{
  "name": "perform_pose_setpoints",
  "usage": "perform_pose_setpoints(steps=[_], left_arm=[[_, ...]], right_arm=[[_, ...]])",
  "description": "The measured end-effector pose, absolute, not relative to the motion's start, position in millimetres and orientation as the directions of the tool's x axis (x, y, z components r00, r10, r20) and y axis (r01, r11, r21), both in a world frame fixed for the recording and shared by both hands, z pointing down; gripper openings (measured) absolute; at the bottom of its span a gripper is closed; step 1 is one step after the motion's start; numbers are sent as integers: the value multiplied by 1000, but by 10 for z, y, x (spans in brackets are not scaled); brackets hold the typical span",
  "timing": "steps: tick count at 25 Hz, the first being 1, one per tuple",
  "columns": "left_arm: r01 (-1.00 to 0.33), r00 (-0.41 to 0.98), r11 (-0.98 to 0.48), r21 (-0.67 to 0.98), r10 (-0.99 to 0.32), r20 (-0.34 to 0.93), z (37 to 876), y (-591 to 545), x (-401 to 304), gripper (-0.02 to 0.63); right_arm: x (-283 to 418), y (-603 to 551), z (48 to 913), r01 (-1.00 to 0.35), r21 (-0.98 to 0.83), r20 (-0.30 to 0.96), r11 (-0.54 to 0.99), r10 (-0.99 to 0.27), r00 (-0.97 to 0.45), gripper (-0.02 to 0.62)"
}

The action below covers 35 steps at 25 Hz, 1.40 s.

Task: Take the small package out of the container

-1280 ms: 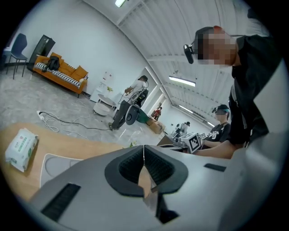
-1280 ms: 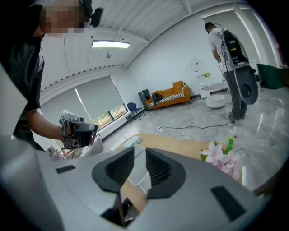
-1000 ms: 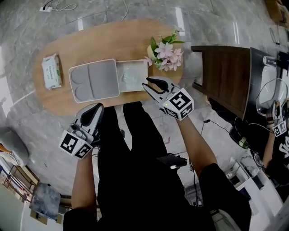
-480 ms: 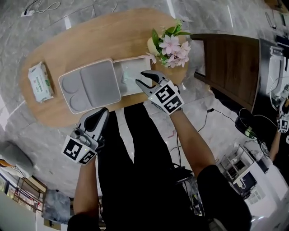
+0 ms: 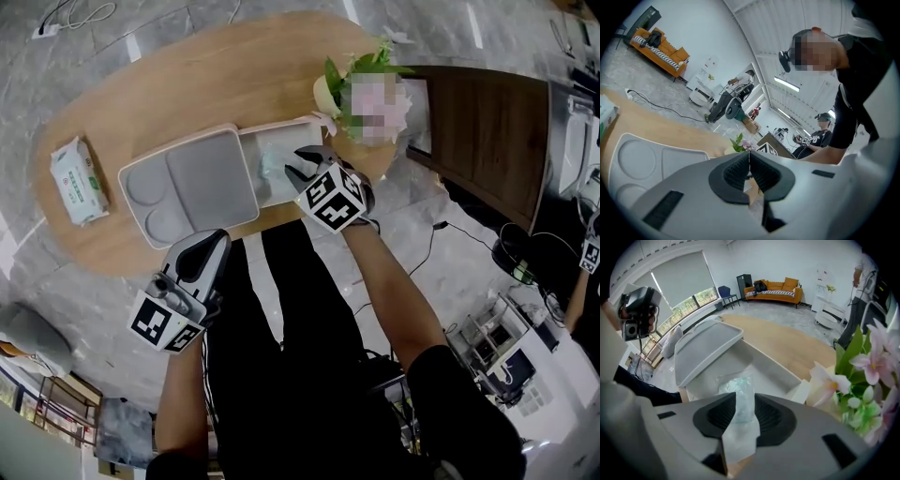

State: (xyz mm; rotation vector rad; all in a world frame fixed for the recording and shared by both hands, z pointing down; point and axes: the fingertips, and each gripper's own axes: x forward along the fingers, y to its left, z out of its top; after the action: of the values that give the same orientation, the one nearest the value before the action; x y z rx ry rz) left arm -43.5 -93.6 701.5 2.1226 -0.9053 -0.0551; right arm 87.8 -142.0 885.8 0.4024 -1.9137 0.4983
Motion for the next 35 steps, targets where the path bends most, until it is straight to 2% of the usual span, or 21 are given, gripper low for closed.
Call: perform_pose_setpoints(steps=[12,22,35], left_arm=[[-555,757,-411,723,-609,235,7070,-852,-439,18],[-535,764,-410,739,-607,216,7102,-813,-375,18],[-530,758,-397,750,-618,209,7144,-816,-417,18]], right_arm=[[818,-1394,9102,-438,-45,977,898,-51,-205,124],[849,-1274,9219,-299,-16,997,954,-9,-80,136],[809,-1202,9313,-201,-32,999,979,25,-39,134]])
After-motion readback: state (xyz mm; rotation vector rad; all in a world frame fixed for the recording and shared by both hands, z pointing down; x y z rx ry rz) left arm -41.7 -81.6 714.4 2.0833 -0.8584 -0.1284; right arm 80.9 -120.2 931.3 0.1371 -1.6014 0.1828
